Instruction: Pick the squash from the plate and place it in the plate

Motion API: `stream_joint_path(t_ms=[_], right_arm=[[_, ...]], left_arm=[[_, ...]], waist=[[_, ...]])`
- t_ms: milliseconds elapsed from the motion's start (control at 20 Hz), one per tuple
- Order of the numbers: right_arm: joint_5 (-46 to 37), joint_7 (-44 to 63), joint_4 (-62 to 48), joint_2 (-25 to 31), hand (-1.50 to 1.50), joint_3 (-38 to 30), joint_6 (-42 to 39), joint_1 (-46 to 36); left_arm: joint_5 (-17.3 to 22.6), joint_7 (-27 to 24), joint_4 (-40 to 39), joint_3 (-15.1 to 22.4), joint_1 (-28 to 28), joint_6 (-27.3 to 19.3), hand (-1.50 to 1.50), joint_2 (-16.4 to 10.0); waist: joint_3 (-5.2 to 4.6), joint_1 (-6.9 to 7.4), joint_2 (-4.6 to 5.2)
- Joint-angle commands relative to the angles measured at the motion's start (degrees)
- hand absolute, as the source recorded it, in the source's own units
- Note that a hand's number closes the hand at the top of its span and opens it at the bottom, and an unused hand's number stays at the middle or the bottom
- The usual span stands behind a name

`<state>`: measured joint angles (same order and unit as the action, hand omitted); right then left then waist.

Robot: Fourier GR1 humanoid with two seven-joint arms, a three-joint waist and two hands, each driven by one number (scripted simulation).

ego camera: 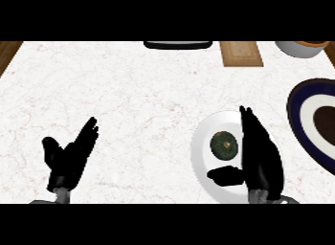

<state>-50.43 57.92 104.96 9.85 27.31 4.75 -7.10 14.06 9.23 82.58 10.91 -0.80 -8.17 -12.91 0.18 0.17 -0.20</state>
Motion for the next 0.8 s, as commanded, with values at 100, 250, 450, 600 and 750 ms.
stream_joint_path(t_ms=[100, 250, 450, 600, 750], right_arm=[[-3.61, 2.37, -3.18, -1.52, -1.5, -1.59, -3.8, -1.05], [-5.06, 0.5, -8.72, -3.0, -1.5, -3.36, -1.99, -2.43], [-5.67, 0.72, -7.11, -3.4, -1.5, -4.43, -4.85, -1.47], [-5.15, -3.42, -11.44, -4.08, -1.5, -6.04, -2.77, -1.15], [-5.86, -6.13, -21.04, -7.52, -1.5, -7.58, 0.31, -5.37]], left_arm=[[-0.4, 3.55, 2.88, -0.94, -2.32, 0.28, 0.0, 0.0], [-2.77, 0.68, -2.54, 0.77, 0.41, -0.35, 0.0, 3.87], [-1.84, 5.35, 3.31, -2.25, -1.55, 1.58, 0.0, 0.01], [-3.19, 5.33, 4.28, -1.13, -3.08, 1.28, 0.0, 2.0], [-4.73, 2.69, -0.04, -1.56, -0.82, 0.87, 0.0, 3.95]], waist=[[-0.17, 0.05, 0.14], [-0.18, -0.08, 0.22], [-0.17, -0.01, 0.15], [-0.16, -0.01, 0.16], [-0.17, 0.02, 0.23]])
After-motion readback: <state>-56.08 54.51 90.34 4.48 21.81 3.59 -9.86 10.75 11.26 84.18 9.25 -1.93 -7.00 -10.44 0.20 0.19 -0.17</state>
